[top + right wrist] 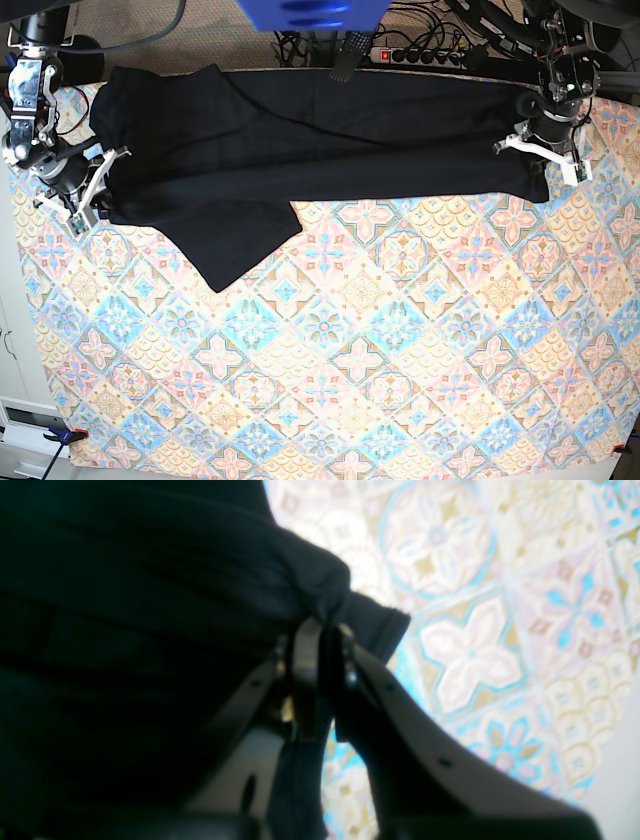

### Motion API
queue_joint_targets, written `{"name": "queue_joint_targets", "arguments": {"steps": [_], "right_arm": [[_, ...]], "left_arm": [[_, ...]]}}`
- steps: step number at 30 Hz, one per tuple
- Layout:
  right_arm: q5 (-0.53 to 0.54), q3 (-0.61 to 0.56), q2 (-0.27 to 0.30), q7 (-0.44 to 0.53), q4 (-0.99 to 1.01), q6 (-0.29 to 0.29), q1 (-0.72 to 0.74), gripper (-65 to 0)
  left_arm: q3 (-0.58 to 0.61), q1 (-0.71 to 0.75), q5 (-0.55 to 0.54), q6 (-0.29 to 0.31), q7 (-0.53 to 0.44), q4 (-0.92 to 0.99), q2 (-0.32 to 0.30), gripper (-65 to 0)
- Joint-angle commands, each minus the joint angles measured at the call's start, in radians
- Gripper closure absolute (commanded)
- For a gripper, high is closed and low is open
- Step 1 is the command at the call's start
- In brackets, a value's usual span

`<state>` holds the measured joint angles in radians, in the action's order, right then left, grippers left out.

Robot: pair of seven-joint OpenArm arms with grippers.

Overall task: Fold the T-shirt properly
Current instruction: 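Drag the folded shirt with both grippers toward the robot's base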

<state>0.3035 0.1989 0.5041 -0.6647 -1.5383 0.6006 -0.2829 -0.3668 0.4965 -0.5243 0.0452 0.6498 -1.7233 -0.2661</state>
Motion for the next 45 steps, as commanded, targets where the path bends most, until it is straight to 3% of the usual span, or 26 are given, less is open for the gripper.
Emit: {"name": "queue_joint_targets", "arguments": {"steps": [1, 9, 17, 24, 27, 32, 35, 38, 45], "right_arm": [[0.003, 0.02, 0.026, 0.016, -0.017, -0.009, -0.006, -3.9], [0.003, 0.03, 0.026, 0.013, -0.095, -0.009, -0.088, -3.9], [0.003, 0.021, 0.024, 0.012, -0.093, -0.009, -0.098, -3.9], [-0.003, -0.042, 0.024, 0.012, -0.058, -0.009, -0.094, -4.1], [-0.079, -0.059, 0.024, 0.012, -0.04, -0.009, -0.094, -4.8], [-0.263, -0.094, 0.02, 0.012, -0.047, -0.012, -0.094, -17.7], [-0.29, -0.04, 0.012, 0.012, -0.049, -0.012, -0.097, -24.1], [-0.29, 0.03, -0.017, 0.012, -0.057, -0.012, -0.095, -26.2], [-0.29, 0.087, -0.031, 0.012, -0.169, -0.012, -0.1, -26.3]], "left_arm": [[-0.008, 0.003, 0.002, -0.005, -0.014, -0.014, -0.015, 0.0], [-0.008, 0.006, 0.003, -0.005, 0.118, -0.014, -0.015, 0.0], [-0.008, 0.006, 0.013, -0.005, 0.132, -0.013, -0.015, -0.1], [-0.008, 0.004, 0.01, -0.005, 0.156, 0.032, -0.015, -8.1], [-0.01, 0.006, 0.008, -0.005, 0.161, 0.032, -0.015, -12.1], [-0.01, 0.026, 0.003, -0.005, 0.196, 0.027, -0.015, -21.1], [-0.038, 0.021, 0.002, -0.005, 0.259, 0.026, -0.015, -29.4], [-0.059, 0.018, 0.0, -0.005, 0.282, 0.019, -0.014, -36.1], [-0.123, 0.023, -0.084, -0.005, 0.287, 0.019, -0.015, -39.2]]}}
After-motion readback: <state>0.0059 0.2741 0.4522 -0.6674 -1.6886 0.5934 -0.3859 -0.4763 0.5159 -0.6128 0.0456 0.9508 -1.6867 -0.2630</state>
